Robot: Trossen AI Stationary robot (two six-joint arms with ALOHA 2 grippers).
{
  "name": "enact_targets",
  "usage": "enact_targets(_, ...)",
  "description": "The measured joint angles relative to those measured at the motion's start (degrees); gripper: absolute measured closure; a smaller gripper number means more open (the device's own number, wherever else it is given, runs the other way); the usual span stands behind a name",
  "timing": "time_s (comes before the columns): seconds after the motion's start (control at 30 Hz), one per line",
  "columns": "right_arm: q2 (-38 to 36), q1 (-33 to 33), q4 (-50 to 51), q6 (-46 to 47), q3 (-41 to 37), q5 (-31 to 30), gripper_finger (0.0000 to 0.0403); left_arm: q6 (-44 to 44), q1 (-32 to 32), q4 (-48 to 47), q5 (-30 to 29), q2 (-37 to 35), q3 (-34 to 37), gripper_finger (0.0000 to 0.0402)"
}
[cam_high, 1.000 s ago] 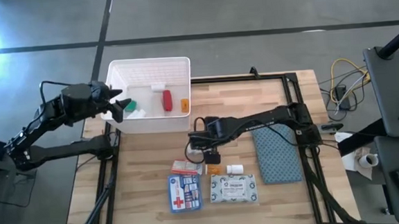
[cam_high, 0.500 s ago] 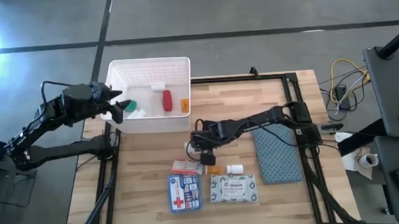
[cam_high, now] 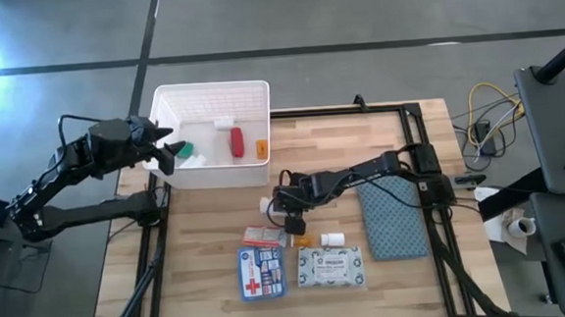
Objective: Pick & place medical supplies in basket/bin
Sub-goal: Put the white purple pill bottle into the white bin
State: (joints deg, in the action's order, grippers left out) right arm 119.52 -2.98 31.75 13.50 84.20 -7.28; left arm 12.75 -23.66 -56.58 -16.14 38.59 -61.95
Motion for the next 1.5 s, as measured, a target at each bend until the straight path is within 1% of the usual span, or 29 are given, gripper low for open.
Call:
enact_targets(0.1, 0.0, 0.0, 0.1, 1.0, -0.4, 0.3, 0.0077, 0.0, 0.0, 0.0, 0.0, 0.0, 0.0, 0.0140)
enact_targets(0.23, 0.0, 0.0, 0.8, 7.2, 0.2, 0.5, 0.0089, 0.0, 0.0, 0.0, 0.0, 0.0, 0.0, 0.0140)
enact_targets(0.37, -0.6, 0.0, 3.3, 9.8, 2.6, 0.4, 0.0130, 0.0, 0.0, 0.0, 0.0, 0.0, 0.0, 0.0140)
enact_targets(0.47, -1.9, -0.1, 7.4, 9.9, 5.2, 0.4, 0.0162, 0.0, 0.0, 0.0, 0.0, 0.0, 0.0, 0.0140)
enact_targets(0.53, -2.9, -0.1, 11.0, 9.9, 7.2, 0.5, 0.0173, 0.0, 0.0, 0.1, -0.1, 0.0, 0.0, 0.0140)
enact_targets(0.67, -6.9, -0.1, 16.2, 9.9, 10.6, 1.3, 0.0168, 0.0, 0.0, 0.7, -0.1, 0.3, 0.0, 0.0140)
enact_targets(0.77, -11.2, -0.1, 17.6, 10.2, 12.4, 1.4, 0.0157, 0.1, 0.0, 1.2, -0.1, 0.4, 0.0, 0.0140)
enact_targets(0.87, -15.7, -0.1, 17.5, 12.3, 14.0, 1.3, 0.0153, 1.0, 0.0, 1.6, -0.1, 0.4, 0.0, 0.0140)
enact_targets(0.93, -18.3, 0.2, 15.6, 14.1, 15.4, 0.0, 0.0154, 1.3, 0.0, 1.6, -0.1, 0.4, 0.0, 0.0140)
enact_targets(0.97, -19.2, 0.3, 13.8, 14.4, 15.9, -1.7, 0.0155, 1.3, 0.0, 1.6, -0.1, 0.4, 0.0, 0.0140)
enact_targets(1.07, -20.4, 1.7, 4.7, 13.2, 17.7, -7.1, 0.0156, 1.3, 0.0, 1.9, -0.1, 0.4, 0.1, 0.0140)
enact_targets(1.13, -19.4, 3.6, -1.2, 11.7, 19.1, -7.5, 0.0156, 1.5, 0.0, 2.7, 0.0, 0.4, 0.1, 0.0140)
enact_targets(1.2, -17.1, 5.9, -6.5, 11.6, 21.3, -5.9, 0.0156, 2.0, 0.0, 3.2, 0.0, 0.4, 0.1, 0.0140)
enact_targets(1.23, -15.5, 7.1, -7.2, 11.6, 22.6, -5.0, 0.0156, 2.5, 0.0, 3.4, 0.0, 0.4, 0.1, 0.0140)
enact_targets(1.37, -7.2, 11.6, -5.6, 11.5, 30.4, -4.3, 0.0155, 3.5, 0.0, 3.5, 0.0, 0.3, 0.1, 0.0140)
enact_targets(1.43, -2.9, 13.5, -4.1, 11.6, 35.0, -3.6, 0.0147, 4.3, 0.0, 2.7, 0.1, -0.4, 0.1, 0.0140)
enact_targets(1.5, 1.2, 15.0, -0.6, 11.6, 39.9, -1.9, 0.0135, 4.5, 0.0, 2.2, 0.1, -0.8, 0.1, 0.0140)
